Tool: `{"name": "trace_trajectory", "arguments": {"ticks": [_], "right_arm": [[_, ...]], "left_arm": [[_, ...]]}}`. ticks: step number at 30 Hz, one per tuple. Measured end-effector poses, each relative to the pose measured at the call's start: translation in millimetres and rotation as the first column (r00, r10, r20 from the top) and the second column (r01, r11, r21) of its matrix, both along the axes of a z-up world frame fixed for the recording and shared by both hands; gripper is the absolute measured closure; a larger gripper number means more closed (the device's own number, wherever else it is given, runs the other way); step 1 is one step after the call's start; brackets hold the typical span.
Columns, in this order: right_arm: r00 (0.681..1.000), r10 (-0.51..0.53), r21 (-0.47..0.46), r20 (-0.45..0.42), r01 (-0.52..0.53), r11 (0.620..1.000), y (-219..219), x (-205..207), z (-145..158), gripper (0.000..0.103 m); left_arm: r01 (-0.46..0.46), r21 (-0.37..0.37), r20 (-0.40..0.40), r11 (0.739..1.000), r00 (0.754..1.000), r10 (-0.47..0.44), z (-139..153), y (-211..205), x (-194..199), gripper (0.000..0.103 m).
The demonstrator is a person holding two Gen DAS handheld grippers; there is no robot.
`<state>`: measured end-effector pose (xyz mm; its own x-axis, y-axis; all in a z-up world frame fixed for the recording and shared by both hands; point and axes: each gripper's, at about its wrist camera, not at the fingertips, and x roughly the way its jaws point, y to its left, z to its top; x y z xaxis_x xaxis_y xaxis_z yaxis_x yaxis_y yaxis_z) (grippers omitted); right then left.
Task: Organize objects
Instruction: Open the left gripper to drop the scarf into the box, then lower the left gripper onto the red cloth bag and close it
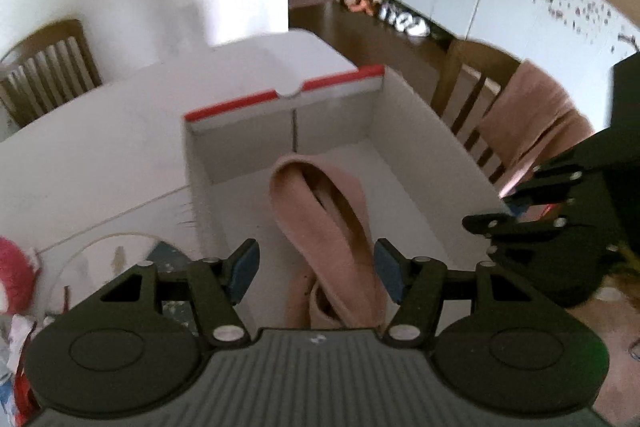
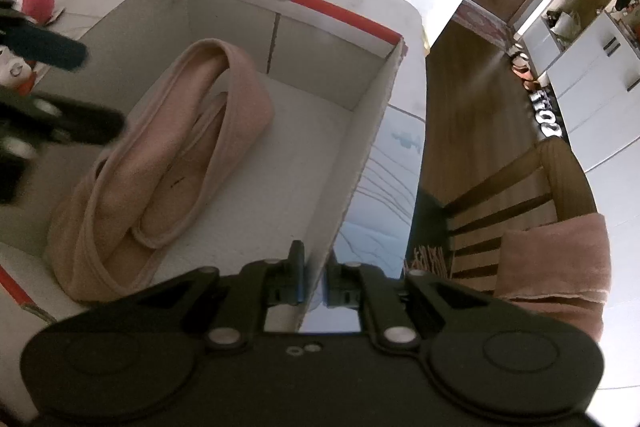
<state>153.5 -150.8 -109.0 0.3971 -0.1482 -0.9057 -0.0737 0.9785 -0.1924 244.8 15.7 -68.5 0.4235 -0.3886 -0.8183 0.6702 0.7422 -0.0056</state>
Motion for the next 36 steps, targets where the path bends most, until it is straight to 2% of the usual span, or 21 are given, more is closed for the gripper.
{"name": "trace_trajectory", "arguments": {"ticks": [10,18,21,25,29,36], "right_arm": [[1.0,0.023,-0.002,-0.003,-0.023,1.0,0,0,-1,0.095],[1.0,0.006,0.012,-0.01,-0.006,1.0,-1,2,0,0.096],[1.0,0.003,0.014,-0.015,-0.002,1.0,-1,2,0,0.096],[1.0,-0.007,0.013,-0.017,0.007,1.0,-1,3,-1,0.095],[1.0,-0.021,0.02,-0.018,0.022,1.0,-2,3,-2,0.095],[0.999,-0.044,0.012,-0.017,0.044,0.999,0,3,-3,0.095]], "left_arm": [[-0.154,-0.067,0.056,0.986,0.986,0.158,31,89,-25,0.041],[-0.323,-0.116,0.035,0.939,0.944,0.328,34,187,-35,0.04],[-0.374,-0.111,0.044,0.921,0.924,0.381,33,216,-37,0.037],[-0.427,-0.106,0.042,0.898,0.9,0.433,26,245,-41,0.03],[-0.462,-0.086,0.019,0.883,0.885,0.465,11,268,-44,0.03],[-0.475,-0.003,-0.036,0.88,0.88,0.474,-32,283,-39,0.03]]}}
